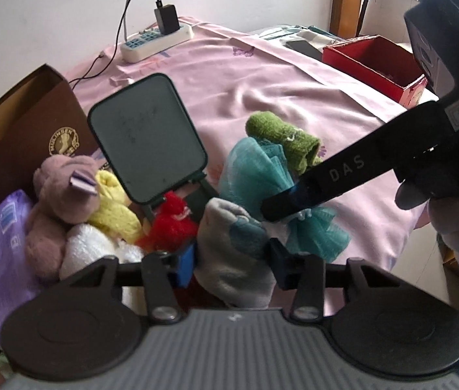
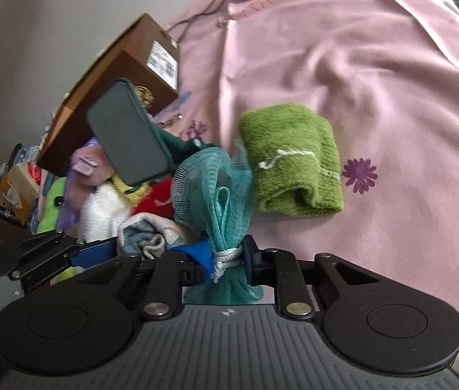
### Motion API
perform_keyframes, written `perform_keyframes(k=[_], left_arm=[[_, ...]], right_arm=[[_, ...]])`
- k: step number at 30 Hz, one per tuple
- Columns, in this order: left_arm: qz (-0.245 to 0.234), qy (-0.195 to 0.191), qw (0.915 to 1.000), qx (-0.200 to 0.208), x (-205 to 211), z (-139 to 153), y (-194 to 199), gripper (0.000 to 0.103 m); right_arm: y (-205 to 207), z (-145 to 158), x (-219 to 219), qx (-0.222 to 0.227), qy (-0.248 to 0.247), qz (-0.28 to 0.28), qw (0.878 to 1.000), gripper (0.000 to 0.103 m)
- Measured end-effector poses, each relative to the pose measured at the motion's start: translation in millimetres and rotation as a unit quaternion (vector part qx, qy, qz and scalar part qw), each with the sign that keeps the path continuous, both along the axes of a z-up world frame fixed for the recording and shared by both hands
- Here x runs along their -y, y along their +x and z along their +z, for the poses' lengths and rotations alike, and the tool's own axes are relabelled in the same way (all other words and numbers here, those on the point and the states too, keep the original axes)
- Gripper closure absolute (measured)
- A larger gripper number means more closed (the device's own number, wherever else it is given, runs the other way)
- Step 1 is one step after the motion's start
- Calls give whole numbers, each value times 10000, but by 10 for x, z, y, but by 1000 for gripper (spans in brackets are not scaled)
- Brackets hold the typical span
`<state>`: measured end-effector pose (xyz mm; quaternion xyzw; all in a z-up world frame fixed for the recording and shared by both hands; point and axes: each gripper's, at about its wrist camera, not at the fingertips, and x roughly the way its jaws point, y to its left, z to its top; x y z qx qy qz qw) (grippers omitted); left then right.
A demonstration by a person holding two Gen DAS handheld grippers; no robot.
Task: Organize soft objects
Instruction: 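Grasp the grey-white sock with the left gripper while the right grasps the teal mesh puff, then carry the sock into the box with the left gripper while the right carries the teal puff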
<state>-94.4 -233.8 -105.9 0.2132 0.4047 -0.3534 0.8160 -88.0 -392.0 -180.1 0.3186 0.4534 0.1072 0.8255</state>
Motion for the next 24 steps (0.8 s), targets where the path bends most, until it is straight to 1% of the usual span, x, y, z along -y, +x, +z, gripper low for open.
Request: perform_keyframes(k=[3, 7, 10, 14, 18, 20, 22, 24], left_arm=[[6, -61, 10000, -13, -45, 47, -24, 59], [1, -188, 9998, 62, -155, 187, -53, 59], [100, -405, 9991, 84, -274, 316, -41, 59], [318, -766, 9965, 112, -448, 528, 18, 59], [542, -1265, 9903, 192, -690, 820, 145, 59], [630, -1480, 9865, 298, -855, 964, 233, 59], [734, -1641, 9827, 436, -1038, 1104, 358, 59], [829, -1789, 9792, 477, -1210, 1233, 539, 59]], right_arm=[[-34, 87, 39, 221, 192, -1, 9996, 103], [-46, 205, 113, 438, 451, -114, 9980, 103], [-24, 291, 153, 599, 715, -158, 9955, 103], [44, 488, 210, 961, 956, -199, 9906, 103], [176, 771, 223, 1402, 1043, -302, 9841, 103], [265, 944, 205, 1632, 1020, -356, 9807, 103], [404, 1130, 143, 1815, 988, -392, 9776, 103], [597, 1325, 51, 1951, 949, -364, 9755, 103]])
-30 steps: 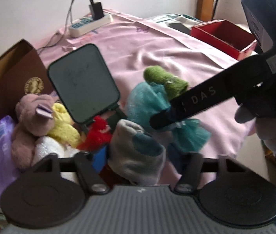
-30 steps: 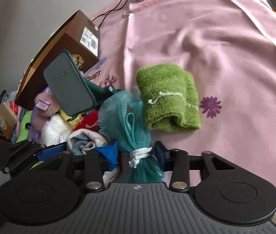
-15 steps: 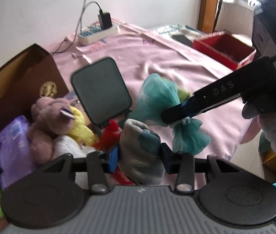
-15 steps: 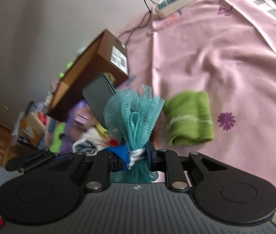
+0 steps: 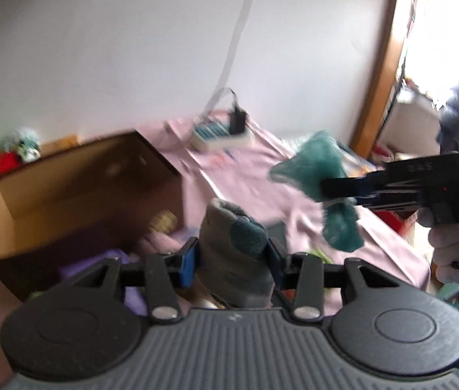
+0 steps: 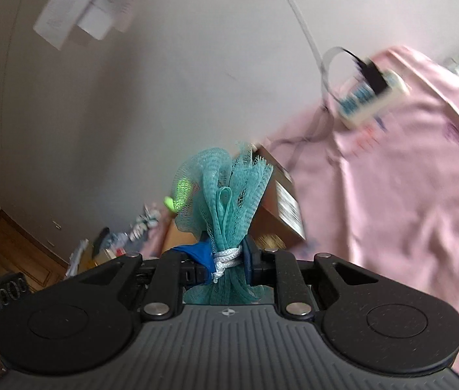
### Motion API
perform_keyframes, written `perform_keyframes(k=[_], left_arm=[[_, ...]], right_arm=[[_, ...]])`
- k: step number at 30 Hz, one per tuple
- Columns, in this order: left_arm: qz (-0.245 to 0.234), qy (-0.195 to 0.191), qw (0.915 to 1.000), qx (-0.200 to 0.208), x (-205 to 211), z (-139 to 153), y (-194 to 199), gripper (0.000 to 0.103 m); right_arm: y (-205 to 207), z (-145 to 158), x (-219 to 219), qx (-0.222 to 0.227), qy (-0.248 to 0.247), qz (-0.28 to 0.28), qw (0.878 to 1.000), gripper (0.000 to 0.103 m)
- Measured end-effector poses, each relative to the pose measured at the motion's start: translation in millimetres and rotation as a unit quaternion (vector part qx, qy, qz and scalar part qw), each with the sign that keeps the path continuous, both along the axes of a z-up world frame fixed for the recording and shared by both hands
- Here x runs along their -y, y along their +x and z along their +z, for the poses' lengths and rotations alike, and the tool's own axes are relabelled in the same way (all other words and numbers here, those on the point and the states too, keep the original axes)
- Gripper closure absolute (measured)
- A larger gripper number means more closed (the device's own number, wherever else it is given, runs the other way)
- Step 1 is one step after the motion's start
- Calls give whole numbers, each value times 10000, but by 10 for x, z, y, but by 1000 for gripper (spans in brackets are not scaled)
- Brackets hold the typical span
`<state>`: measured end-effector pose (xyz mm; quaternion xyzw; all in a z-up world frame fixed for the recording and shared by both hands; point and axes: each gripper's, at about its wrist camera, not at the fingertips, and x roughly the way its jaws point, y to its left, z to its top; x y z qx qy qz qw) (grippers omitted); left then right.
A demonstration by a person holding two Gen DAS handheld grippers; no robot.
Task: Organize soft objects
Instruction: 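Carry the sock into the box with the left gripper while the right carries the teal puff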
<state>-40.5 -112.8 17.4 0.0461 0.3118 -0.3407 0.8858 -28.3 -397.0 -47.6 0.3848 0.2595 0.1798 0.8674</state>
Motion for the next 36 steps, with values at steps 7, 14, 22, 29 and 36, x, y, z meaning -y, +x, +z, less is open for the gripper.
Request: perform_keyframes(k=[7, 14, 22, 29, 36], left_arm=[[504, -178, 9977, 429, -627, 443, 792, 59], [907, 93, 9952, 367, -993, 395, 1656, 59], [1267, 334, 9911, -235, -962, -96, 2386, 59], [1709, 692, 9798, -771, -921, -588, 2904, 59], [2025, 1077, 9682, -1004, -945, -856, 3112, 50]], right_arm=[[840, 495, -476, 175, -541, 47, 9984, 103], [1694, 437, -1041, 32, -1366, 250, 9903, 103], [2389, -34, -1485, -843, -2228, 215, 9710, 103], [2759, -346, -1694, -1300, -2875, 72, 9489, 98], [2958, -465, -1827, -1433, -3237, 275, 9348, 95]])
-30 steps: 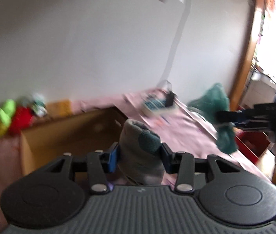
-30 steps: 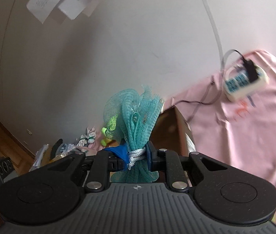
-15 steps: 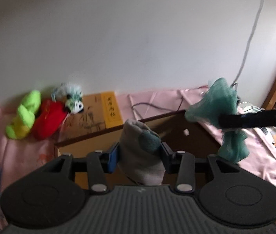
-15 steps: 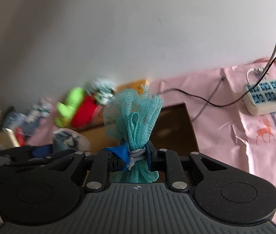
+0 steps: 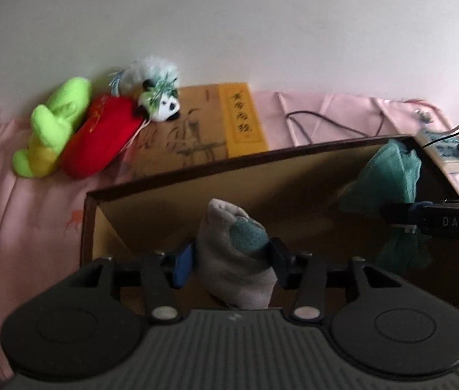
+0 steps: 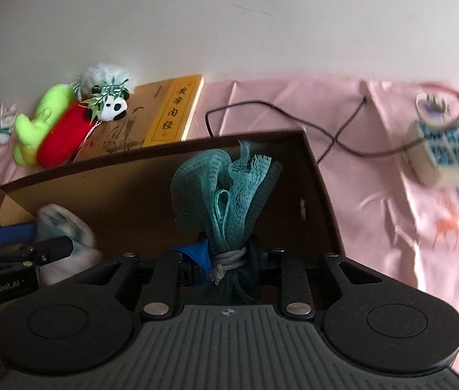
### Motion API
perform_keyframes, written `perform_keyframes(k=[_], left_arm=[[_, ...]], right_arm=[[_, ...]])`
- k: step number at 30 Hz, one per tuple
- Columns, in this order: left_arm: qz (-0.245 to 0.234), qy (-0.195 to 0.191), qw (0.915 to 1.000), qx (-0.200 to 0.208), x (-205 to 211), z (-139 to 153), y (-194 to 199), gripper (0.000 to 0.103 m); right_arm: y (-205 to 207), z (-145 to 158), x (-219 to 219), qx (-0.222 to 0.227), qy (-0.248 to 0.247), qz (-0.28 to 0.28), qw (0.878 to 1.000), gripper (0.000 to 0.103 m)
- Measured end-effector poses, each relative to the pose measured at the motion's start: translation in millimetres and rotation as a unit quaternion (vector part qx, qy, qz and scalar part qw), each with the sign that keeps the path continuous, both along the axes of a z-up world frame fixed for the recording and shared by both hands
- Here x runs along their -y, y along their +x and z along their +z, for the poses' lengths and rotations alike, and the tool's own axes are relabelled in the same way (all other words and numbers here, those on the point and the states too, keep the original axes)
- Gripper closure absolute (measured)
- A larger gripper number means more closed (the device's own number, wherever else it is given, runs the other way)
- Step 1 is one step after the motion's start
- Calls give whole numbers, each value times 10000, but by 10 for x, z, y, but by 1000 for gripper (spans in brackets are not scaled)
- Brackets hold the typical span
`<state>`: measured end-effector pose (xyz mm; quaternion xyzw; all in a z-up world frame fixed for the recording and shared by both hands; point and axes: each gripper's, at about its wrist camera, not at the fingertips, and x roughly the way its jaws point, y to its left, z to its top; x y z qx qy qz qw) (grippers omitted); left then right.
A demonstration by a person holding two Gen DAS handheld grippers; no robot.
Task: Organize soft objects
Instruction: 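Carry the sock into the box with the left gripper while the right carries the teal puff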
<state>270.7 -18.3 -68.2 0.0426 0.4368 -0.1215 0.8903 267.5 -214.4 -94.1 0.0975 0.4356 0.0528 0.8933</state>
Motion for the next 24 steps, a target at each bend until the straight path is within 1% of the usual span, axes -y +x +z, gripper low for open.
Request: perform_keyframes(k=[2, 3, 5, 7, 10, 13, 15, 17, 18, 19, 20, 21, 22, 23, 24], left_arm=[[74, -38, 10000, -42, -29, -16, 23, 45], [77, -81, 9999, -1, -41, -1, 16, 39], [80, -22, 9999, 121, -33, 24, -2, 32], [86, 94, 9998, 164, -10, 31, -31, 32], [145, 65, 9998, 129, -47, 38, -60, 32], [268, -83, 9995, 162, -129, 118, -138, 32], [352, -216, 9990, 194, -187, 194, -206, 32], [412, -309, 9984, 234, -228, 268, -273, 32], [434, -341, 9981, 266, -240, 306, -313, 32], [457, -370, 9978, 296, -248, 340, -360, 32], [479, -408, 9975, 317, -259, 373, -406, 31], [502, -464, 9971, 332, -273, 405, -455, 31], [524, -524, 9967, 342, -293, 429, -501, 31], [540, -567, 9963, 346, -308, 448, -544, 31], [553, -589, 9961, 359, -321, 469, -588, 31]], right_arm=[[3, 8, -8, 47, -153, -17, 9999, 96], [6, 3, -12, 19, -154, 15, 9999, 95], [34, -23, -12, -147, -112, 58, 9998, 94], [66, -49, 3, -370, -11, 110, 9993, 94], [35, -6, 78, -344, 252, -2, 9991, 93], [-28, 58, 30, -263, 49, 105, 9996, 93], [-85, 116, 32, -144, -17, 45, 9999, 92], [-93, 143, 29, -158, -70, 134, 9998, 90], [-94, 147, 59, -180, 134, 208, 9995, 89], [-88, 138, 116, -270, 455, 272, 9982, 90], [-81, 124, 137, -377, 561, 252, 9974, 90], [-89, 123, 131, -376, 371, 125, 9985, 90], [-129, 146, 118, -198, 138, 2, 9997, 88], [-164, 178, 130, -52, 130, -45, 9999, 88], [-194, 200, 174, -19, 369, -75, 9993, 88]])
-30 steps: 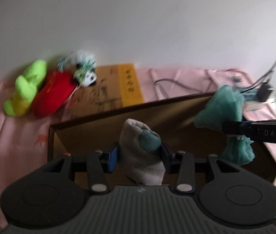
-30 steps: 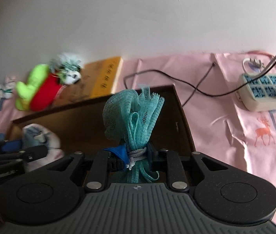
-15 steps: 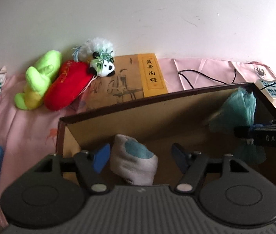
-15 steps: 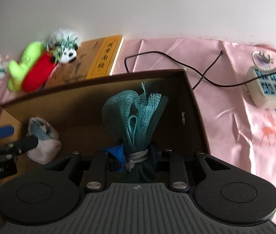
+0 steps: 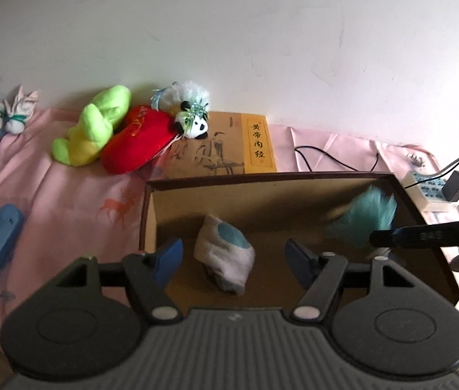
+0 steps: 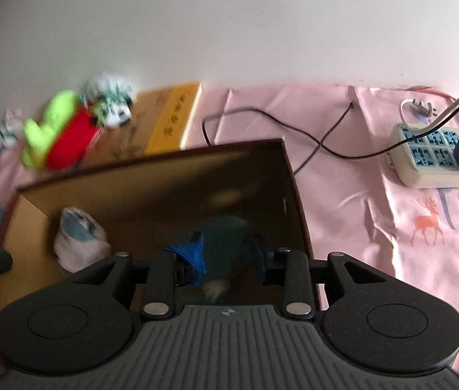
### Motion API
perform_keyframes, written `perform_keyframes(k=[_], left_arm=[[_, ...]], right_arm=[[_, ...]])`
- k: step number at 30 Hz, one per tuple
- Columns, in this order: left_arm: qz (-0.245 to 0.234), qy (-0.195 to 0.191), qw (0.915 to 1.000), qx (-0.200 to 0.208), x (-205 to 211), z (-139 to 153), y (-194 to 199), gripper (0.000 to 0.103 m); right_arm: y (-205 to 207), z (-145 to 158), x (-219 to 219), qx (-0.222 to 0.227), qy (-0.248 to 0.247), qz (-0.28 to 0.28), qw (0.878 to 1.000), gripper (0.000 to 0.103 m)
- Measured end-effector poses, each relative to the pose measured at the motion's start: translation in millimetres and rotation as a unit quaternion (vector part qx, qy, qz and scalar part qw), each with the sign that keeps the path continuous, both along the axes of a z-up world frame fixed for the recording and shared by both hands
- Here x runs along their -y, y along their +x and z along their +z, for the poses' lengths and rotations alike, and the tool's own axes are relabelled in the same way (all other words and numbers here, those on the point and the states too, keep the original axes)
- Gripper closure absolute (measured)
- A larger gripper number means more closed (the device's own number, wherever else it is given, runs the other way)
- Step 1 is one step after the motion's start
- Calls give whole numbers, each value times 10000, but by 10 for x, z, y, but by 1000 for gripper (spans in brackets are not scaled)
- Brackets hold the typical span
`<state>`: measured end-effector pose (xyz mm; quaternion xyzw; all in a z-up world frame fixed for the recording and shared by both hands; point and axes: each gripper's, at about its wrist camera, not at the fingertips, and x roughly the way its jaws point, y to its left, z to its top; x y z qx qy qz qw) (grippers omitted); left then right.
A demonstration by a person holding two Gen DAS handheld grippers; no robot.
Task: Organize soft objects
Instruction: 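Carry the sock into the box with the left gripper while the right carries the teal puff, then move both open grippers back to the pile beside the box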
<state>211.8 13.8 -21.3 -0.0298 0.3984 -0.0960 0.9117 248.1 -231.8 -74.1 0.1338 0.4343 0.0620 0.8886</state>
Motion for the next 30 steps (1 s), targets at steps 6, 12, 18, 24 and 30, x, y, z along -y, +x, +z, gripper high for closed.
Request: perform_keyframes(k=[6, 12, 18, 24, 30], left_arm=[[161, 69, 9998, 122, -89, 100, -255, 31], [339, 383, 9985, 181, -78, 203, -503, 31], [462, 773, 9954, 313, 14, 319, -812, 31], [624, 1096, 9913, 379, 114, 396, -1109, 30], [850, 1158, 9889, 389, 169, 459, -1356, 29]], right_arm=[[-292, 178, 61, 346, 447, -97, 9984, 88], [-747, 330, 94, 732, 1132, -85, 9908, 88], [-1176, 399, 125, 1042, 1605, -160, 9814, 88], [-1535, 477, 211, 1308, 1929, -67, 9724, 88], [-1836, 528, 276, 1573, 1781, 128, 9713, 88]])
